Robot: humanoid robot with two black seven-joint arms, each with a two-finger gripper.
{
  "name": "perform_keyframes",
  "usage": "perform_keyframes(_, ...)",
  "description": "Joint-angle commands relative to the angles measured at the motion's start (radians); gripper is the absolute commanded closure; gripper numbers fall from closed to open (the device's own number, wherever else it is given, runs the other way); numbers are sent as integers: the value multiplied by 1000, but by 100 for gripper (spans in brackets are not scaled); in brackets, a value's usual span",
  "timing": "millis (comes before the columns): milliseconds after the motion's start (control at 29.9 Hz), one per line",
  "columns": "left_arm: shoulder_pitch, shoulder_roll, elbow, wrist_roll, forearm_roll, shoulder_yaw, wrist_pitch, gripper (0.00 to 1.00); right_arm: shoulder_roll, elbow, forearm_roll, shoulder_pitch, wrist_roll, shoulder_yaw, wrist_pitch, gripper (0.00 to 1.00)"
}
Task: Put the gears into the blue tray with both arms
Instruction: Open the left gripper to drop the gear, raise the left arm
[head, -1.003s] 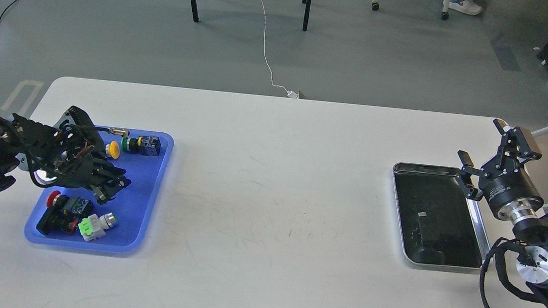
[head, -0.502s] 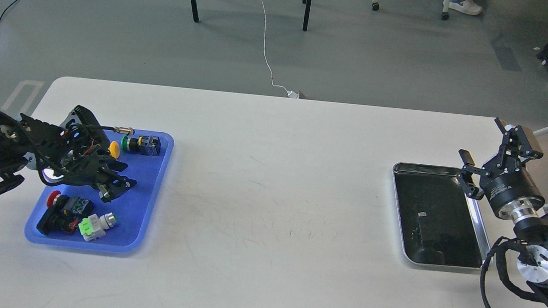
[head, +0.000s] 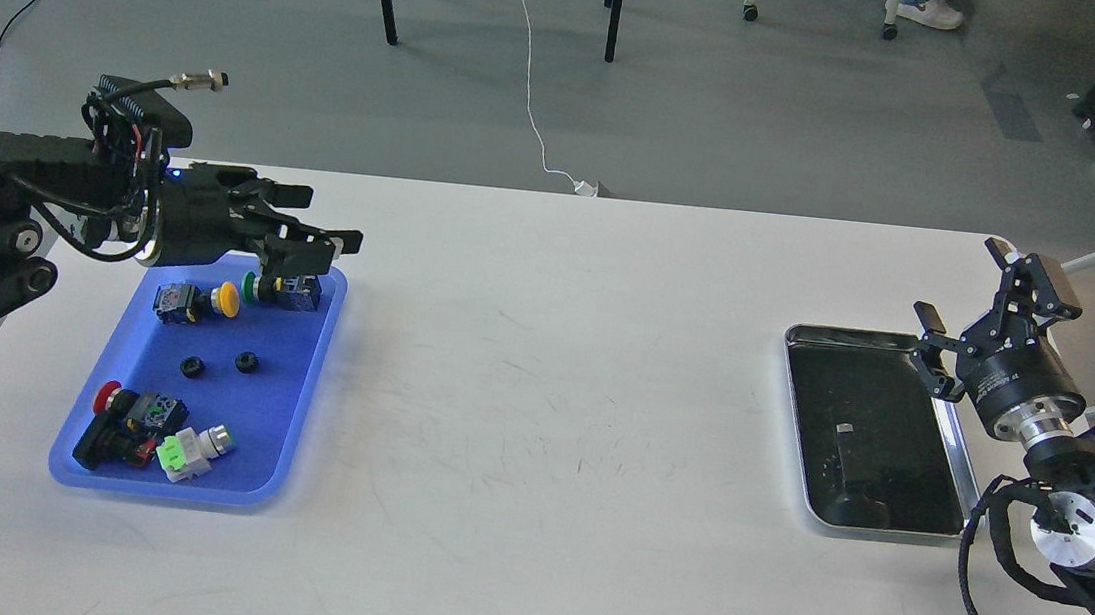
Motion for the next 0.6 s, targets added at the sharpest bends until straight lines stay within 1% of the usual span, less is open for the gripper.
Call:
perform_keyframes(0,133,-51,-97,0,-315,-83,112,2,3,2,-1,1,0,-4,0,1)
perform_keyframes(33,195,-82,-109,0,-365,-139,146,2,3,2,-1,1,0,-6,0,1)
perform_keyframes(100,327,-145,-116,0,-390,-264,172,2,3,2,-1,-2,0,-7,0,1)
perform_keyframes(201,488,-255,-113,0,-403,-440,177,2,1,9,-5,-12,0,-23,0,1)
perform_keyframes(267,567,-329,-110,0,-419,-534,174,2,1,12,-5,-4,0,-56,1,1)
perform_keyframes(334,616,-407,-94,0,-458,-617,168,2,1,11,-5,-2,0,-73,9,1)
perform_keyframes(435,668,-511,-39,0,-508,-701,163,2,4,17,-9,-4,0,-79,17,1)
perform_keyframes(502,693,-547,-16,0,-548,-747,142,2,12,25,-11,-1,0,-87,17,1)
perform_keyframes(568,711,-558,-2,5,-599,-786,98,2,20,31,-15,4,0,-96,17,1)
